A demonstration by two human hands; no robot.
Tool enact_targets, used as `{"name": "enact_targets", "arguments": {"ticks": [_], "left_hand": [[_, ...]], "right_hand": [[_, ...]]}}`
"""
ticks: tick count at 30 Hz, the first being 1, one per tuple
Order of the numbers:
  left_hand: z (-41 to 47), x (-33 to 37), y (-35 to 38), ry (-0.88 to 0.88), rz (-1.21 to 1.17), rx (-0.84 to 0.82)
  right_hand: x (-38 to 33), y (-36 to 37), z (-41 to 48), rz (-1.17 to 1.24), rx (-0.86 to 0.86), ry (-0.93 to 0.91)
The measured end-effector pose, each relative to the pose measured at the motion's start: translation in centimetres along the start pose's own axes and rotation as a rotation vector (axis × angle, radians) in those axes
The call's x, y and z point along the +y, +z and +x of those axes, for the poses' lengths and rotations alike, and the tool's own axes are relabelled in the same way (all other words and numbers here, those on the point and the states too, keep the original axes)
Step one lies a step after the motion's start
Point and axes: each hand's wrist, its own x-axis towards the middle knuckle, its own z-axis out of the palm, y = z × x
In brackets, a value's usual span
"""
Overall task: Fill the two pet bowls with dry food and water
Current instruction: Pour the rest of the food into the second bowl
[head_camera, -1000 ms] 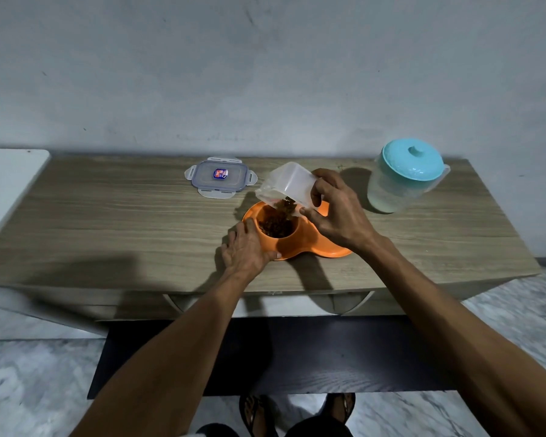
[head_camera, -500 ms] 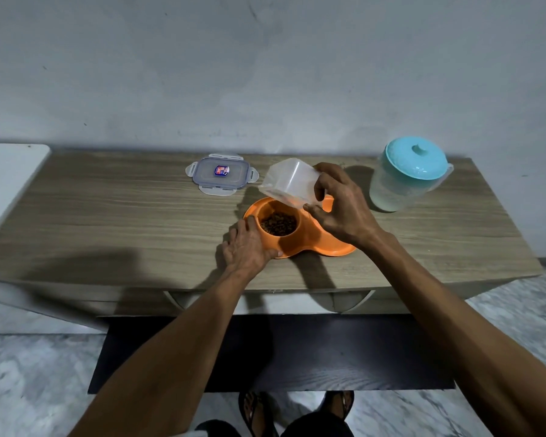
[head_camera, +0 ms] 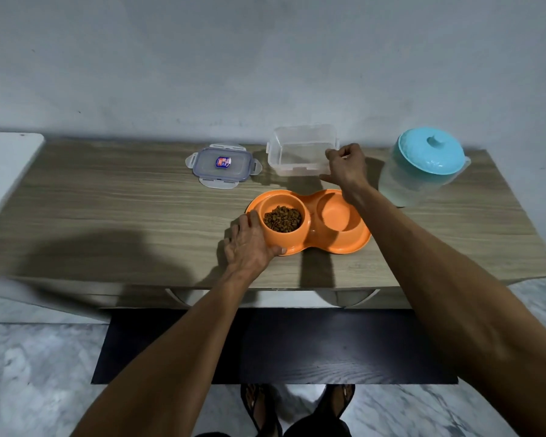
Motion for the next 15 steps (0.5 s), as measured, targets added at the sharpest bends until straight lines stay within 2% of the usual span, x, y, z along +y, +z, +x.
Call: {"name": "enact_targets", "arguments": {"ticks": [8,15], "left_hand": [[0.1,-0.1,0.4,0.005,0.025,0.014],[0.3,-0.3,0.6,0.005,0.034,0.014]], "right_hand": [[1.3,2.8,2.8,-0.143,-0.027,0.133],[2.0,3.6,2.9,-0.236,0.064,0.176]]}}
